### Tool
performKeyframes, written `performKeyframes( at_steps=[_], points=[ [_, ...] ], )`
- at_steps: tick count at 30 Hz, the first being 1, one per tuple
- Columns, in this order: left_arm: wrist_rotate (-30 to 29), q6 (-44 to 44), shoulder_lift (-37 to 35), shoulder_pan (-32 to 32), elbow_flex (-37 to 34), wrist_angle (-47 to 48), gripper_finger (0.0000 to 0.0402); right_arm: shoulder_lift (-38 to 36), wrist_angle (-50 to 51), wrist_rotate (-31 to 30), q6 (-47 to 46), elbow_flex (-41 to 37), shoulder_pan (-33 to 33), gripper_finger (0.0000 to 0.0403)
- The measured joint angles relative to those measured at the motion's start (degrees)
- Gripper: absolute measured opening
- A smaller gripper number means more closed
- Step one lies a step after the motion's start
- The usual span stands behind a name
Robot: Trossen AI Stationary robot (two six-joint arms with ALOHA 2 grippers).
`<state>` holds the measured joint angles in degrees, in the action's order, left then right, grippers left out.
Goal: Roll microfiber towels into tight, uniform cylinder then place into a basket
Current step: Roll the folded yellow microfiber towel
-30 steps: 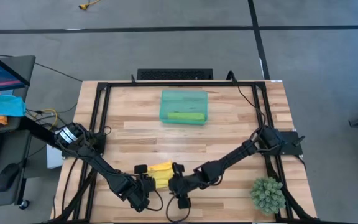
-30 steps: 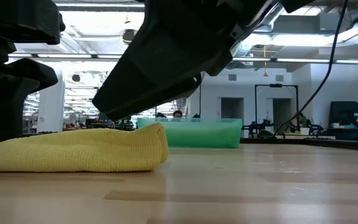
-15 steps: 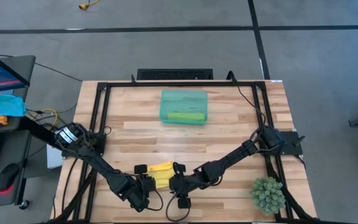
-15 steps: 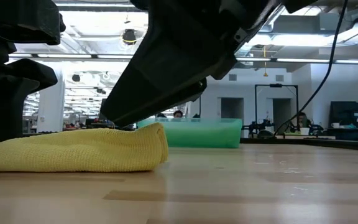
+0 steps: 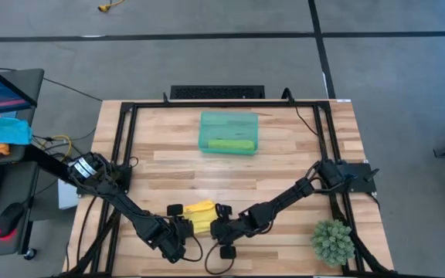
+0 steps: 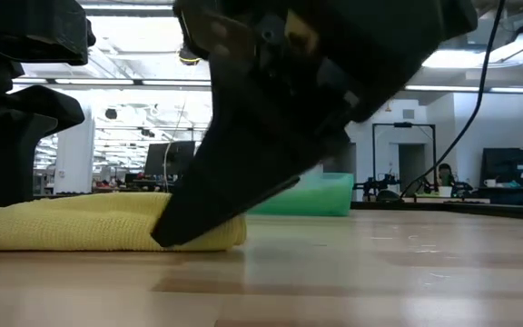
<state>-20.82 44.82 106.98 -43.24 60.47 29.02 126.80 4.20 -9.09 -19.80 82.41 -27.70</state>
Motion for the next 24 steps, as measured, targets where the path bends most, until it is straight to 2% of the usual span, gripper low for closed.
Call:
performKeyframes(
  at_steps=[9,24],
  points=[
    [0.0,0.0,0.0,0.0,0.0,0.0,0.0151,-1.17,-0.41,-0.22,2.04,-0.1,-0.04,0.0128],
    [0.02,0.0,0.0,0.0,0.0,0.0,0.0151,-1.62,2.68,-6.09,-1.43,-0.06,3.73,0.0127]
  ],
)
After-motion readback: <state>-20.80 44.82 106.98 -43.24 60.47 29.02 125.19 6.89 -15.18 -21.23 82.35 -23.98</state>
